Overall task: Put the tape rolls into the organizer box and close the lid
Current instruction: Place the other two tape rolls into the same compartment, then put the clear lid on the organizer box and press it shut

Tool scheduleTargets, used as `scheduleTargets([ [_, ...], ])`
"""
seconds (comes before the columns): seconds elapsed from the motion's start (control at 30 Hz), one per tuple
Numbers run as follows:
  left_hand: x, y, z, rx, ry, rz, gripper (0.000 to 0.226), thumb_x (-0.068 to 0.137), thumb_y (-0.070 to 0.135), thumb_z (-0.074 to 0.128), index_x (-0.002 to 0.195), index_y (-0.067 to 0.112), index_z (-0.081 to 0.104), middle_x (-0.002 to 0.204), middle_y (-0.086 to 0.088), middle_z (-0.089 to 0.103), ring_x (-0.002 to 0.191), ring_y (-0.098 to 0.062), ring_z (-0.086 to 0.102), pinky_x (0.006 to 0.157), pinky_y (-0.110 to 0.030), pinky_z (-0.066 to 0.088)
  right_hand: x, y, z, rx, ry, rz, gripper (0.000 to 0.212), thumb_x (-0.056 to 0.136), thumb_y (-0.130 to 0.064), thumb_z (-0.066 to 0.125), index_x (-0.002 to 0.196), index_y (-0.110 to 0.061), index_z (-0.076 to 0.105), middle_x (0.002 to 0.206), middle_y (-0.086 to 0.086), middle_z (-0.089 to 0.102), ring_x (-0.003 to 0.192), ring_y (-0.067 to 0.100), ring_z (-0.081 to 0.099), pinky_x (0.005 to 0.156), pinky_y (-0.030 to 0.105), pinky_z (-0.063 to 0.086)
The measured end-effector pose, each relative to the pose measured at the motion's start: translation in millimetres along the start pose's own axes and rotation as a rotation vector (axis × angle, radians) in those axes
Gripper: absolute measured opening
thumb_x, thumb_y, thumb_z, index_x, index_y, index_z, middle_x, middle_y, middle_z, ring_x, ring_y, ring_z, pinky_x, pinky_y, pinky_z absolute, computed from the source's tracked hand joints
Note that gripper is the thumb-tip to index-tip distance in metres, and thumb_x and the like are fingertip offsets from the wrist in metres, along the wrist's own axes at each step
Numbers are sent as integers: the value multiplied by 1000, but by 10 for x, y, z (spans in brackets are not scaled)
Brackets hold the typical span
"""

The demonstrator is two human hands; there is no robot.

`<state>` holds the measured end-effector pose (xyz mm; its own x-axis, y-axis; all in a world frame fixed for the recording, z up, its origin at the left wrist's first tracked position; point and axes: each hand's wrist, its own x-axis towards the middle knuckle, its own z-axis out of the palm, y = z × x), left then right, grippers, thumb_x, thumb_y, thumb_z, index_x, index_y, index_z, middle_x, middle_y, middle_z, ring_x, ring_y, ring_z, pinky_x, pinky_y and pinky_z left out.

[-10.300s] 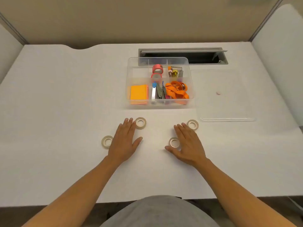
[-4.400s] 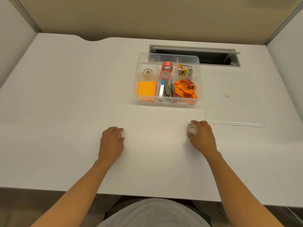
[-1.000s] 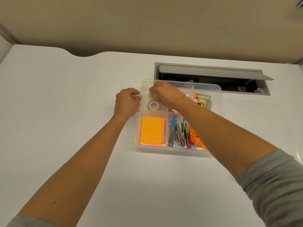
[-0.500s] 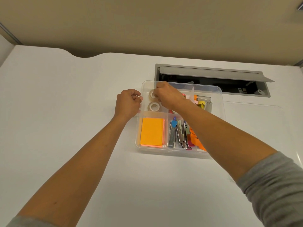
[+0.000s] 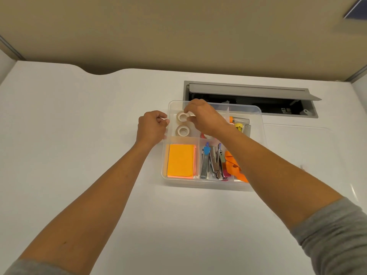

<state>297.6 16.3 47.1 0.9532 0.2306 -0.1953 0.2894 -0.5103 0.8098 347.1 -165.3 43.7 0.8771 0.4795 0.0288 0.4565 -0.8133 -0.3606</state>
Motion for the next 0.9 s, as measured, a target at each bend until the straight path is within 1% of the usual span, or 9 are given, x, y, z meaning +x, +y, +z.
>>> scheduleTargets([
  [0.1,-31,16,-19,16,19,12,22,92,19,62,109,8,67,106,-12,69,91,-28,68,81,-45,58,-270,32,-187,152,193,121,26,91,-19,61,117,-14,61,124,6,59,117,22,49,92,23,31],
  [0.17,-107,42,-33,71,63,40,25,93,25,60,111,10,67,113,-9,68,100,-26,64,89,-40,53,-546,81,-294,237,343,242,27,91,-23,61,117,-16,61,123,3,60,116,19,50,94,25,36],
  [0.27,-302,44,-29,104,89,78,30,92,28,61,118,13,62,125,-9,62,108,-26,61,93,-40,49,-1056,198,-383,334,526,443,25,91,-26,61,116,-21,61,122,0,61,112,16,53,95,33,47],
  [0.43,-763,-89,19,71,113,43,41,90,25,64,129,14,54,137,-10,52,117,-27,57,95,-42,49,-1950,351,-419,333,740,711,26,90,-29,61,115,-24,60,124,-1,60,113,16,55,95,44,50],
  [0.53,-1006,-169,86,50,104,10,45,90,25,64,131,14,50,136,-12,52,115,-28,58,94,-42,48,-2409,411,-362,321,798,829,27,89,-25,63,115,-20,60,123,1,61,113,20,55,95,44,49],
  [0.63,-1184,-199,146,49,94,-11,46,90,25,64,132,13,49,134,-13,53,114,-30,58,94,-43,48,-2774,451,-258,322,803,958,31,86,-19,64,117,-14,60,125,5,59,118,25,52,95,32,41],
  [0.7,-1278,-189,180,72,107,-6,46,90,24,64,132,11,49,133,-15,54,115,-32,57,95,-45,48,-2953,467,-198,309,798,1071,38,84,-16,65,120,-10,57,130,10,54,122,30,46,94,35,38],
  [0.8,-1394,-164,216,123,137,-6,46,91,21,63,133,9,49,133,-17,54,117,-35,55,96,-46,47,-3144,484,-165,309,792,1301,47,80,-12,64,126,-10,50,135,15,45,122,37,40,94,46,42],
  [0.9,-1474,-151,217,131,141,-3,44,91,14,60,133,6,50,130,-18,57,113,-36,58,95,-46,47,-3316,530,-124,395,799,1464,55,79,-7,61,130,-9,39,139,18,34,121,39,35,93,48,43],
])
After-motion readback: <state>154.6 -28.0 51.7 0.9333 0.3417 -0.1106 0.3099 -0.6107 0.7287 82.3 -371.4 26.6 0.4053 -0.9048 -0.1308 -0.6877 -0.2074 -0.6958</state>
